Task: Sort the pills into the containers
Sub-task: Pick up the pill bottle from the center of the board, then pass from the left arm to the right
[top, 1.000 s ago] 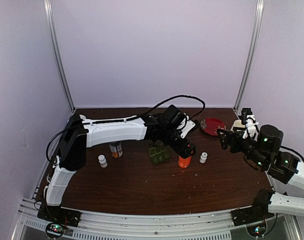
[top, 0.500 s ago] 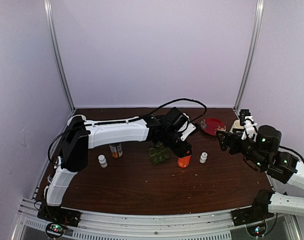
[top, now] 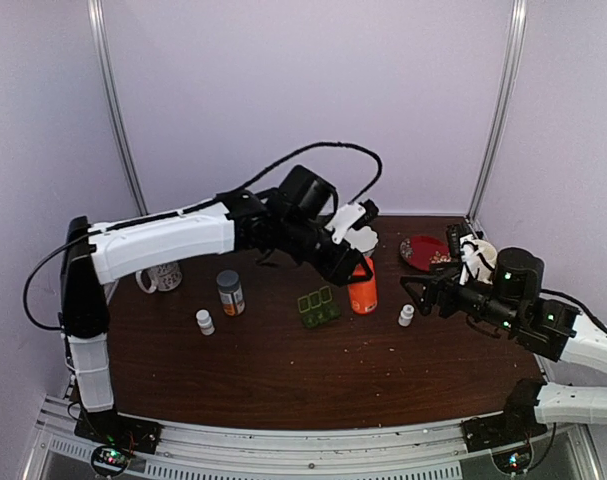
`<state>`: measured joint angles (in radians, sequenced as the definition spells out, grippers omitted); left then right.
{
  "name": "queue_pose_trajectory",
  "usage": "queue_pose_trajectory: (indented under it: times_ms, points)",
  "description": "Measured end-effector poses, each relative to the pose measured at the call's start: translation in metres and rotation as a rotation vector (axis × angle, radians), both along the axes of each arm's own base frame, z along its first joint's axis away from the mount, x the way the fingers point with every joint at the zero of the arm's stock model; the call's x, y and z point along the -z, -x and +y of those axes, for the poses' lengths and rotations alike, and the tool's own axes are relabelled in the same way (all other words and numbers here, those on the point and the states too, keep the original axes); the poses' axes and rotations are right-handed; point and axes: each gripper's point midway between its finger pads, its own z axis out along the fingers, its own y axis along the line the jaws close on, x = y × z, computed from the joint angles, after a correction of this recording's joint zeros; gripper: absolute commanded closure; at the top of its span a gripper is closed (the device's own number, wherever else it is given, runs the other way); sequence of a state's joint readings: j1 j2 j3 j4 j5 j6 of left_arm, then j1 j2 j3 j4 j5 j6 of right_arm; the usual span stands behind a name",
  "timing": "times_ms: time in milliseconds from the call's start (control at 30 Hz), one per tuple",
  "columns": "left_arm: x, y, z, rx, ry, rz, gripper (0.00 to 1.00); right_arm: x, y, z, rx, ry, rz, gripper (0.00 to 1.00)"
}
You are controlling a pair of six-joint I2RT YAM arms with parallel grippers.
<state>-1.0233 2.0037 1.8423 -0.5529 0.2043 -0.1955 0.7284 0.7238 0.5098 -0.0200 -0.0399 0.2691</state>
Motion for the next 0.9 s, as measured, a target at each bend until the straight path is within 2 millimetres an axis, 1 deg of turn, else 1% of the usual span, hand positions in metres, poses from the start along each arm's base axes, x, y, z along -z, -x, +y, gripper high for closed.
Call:
queue_pose_trajectory:
  times_ms: [100, 167, 267, 333, 533, 633, 700, 833, 900]
  points:
    - [-0.059, 0.002, 0.021, 0.021, 0.15, 0.012, 0.61, -0.008, 0.009, 0.021, -0.123, -0.048, -0.009, 0.04]
    - [-0.091, 0.003, 0.039, 0.025, 0.235, 0.012, 0.61, -0.017, 0.016, 0.033, -0.197, -0.095, -0.025, 0.04]
    - [-0.12, 0.003, 0.059, 0.03, 0.326, 0.023, 0.61, -0.037, 0.025, 0.049, -0.298, -0.183, -0.057, 0.05]
    - [-0.128, 0.007, 0.065, 0.042, 0.371, 0.048, 0.61, -0.047, 0.029, 0.057, -0.352, -0.229, -0.072, 0.05]
    - [-0.135, 0.023, 0.065, 0.097, 0.468, 0.166, 0.61, -0.07, 0.04, 0.076, -0.472, -0.328, -0.112, 0.06]
    - [-0.145, 0.029, 0.065, 0.12, 0.512, 0.188, 0.61, -0.083, 0.043, 0.086, -0.51, -0.356, -0.129, 0.06]
    - [-0.155, 0.035, 0.067, 0.136, 0.544, 0.191, 0.61, -0.09, 0.045, 0.093, -0.531, -0.371, -0.142, 0.06]
    - [-0.176, 0.043, 0.071, 0.167, 0.599, 0.188, 0.61, -0.101, 0.049, 0.101, -0.556, -0.387, -0.166, 0.13]
    - [-0.182, 0.045, 0.072, 0.178, 0.618, 0.19, 0.61, -0.104, 0.05, 0.104, -0.564, -0.389, -0.17, 0.17]
